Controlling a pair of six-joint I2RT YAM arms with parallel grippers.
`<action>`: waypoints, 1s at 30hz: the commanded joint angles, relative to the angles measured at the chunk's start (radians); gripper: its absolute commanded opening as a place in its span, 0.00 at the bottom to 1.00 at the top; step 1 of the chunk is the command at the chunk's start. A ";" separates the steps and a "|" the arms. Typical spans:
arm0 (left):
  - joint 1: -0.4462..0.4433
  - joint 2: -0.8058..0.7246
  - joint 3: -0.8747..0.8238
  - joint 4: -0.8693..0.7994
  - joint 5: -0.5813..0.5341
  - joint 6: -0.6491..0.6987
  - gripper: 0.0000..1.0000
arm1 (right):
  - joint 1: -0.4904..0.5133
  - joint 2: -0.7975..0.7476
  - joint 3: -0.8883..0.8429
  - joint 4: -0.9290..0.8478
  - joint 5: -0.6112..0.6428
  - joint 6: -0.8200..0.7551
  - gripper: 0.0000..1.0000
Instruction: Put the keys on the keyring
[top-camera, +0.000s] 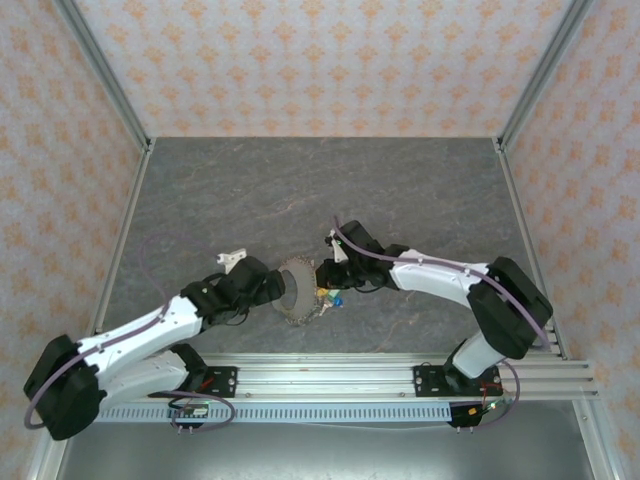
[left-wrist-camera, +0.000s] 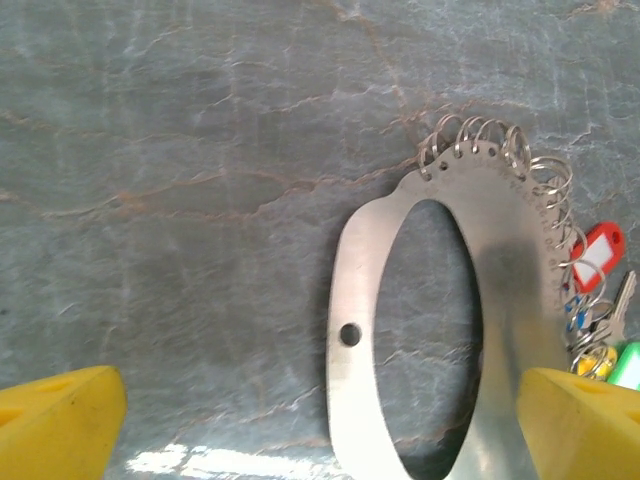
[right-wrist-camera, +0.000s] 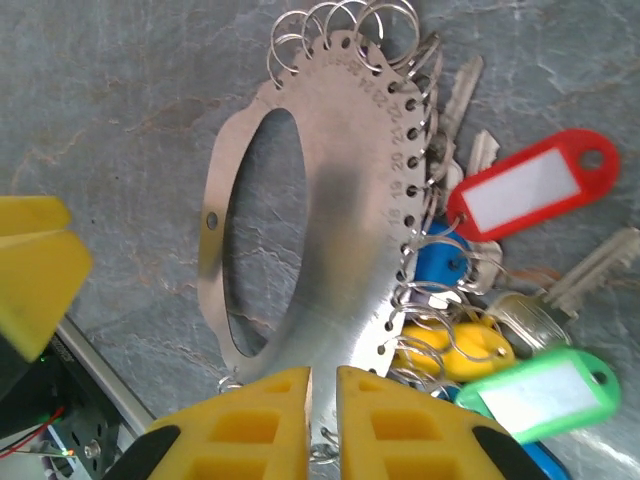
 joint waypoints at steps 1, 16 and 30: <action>0.008 0.088 0.079 0.011 0.028 0.019 1.00 | 0.001 0.048 0.030 -0.002 -0.019 -0.014 0.14; 0.127 0.171 0.014 0.152 0.176 0.047 1.00 | -0.002 0.222 0.117 -0.071 0.067 -0.032 0.10; 0.128 0.206 -0.040 0.286 0.254 -0.021 0.97 | -0.028 0.256 0.036 -0.043 0.071 -0.021 0.10</action>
